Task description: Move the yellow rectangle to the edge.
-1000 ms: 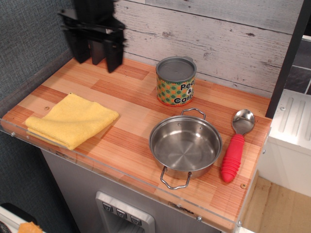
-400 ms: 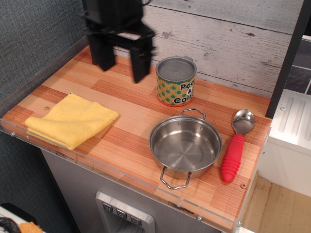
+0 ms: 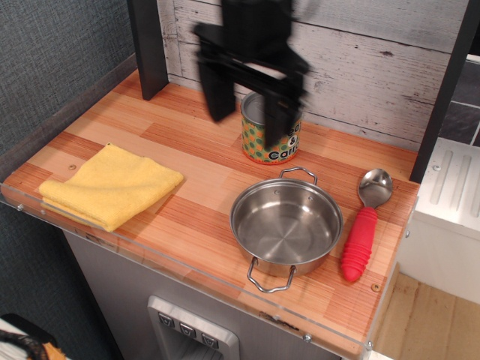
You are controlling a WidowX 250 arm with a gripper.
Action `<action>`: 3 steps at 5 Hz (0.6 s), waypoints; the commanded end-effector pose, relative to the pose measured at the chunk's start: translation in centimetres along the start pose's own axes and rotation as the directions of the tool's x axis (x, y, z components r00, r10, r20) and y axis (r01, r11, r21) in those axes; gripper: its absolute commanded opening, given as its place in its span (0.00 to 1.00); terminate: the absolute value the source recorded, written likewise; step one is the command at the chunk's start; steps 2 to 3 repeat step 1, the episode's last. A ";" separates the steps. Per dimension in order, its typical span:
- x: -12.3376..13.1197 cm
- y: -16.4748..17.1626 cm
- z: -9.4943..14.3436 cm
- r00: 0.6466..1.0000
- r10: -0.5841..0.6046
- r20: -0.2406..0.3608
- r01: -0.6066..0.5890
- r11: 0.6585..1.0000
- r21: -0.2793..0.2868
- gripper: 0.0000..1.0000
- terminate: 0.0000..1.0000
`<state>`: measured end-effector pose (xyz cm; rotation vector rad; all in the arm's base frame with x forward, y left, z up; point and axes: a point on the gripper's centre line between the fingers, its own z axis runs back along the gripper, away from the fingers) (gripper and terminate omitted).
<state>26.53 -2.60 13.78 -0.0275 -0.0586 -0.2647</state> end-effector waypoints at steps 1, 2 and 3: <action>0.2 -0.2 1.1 0.999 -0.003 0.042 0.002 1.000 0.014 1.00 1.00; 0.2 -0.2 1.1 0.999 -0.003 0.042 0.002 1.000 0.014 1.00 1.00; 0.2 -0.2 1.1 0.999 -0.003 0.042 0.002 1.000 0.014 1.00 1.00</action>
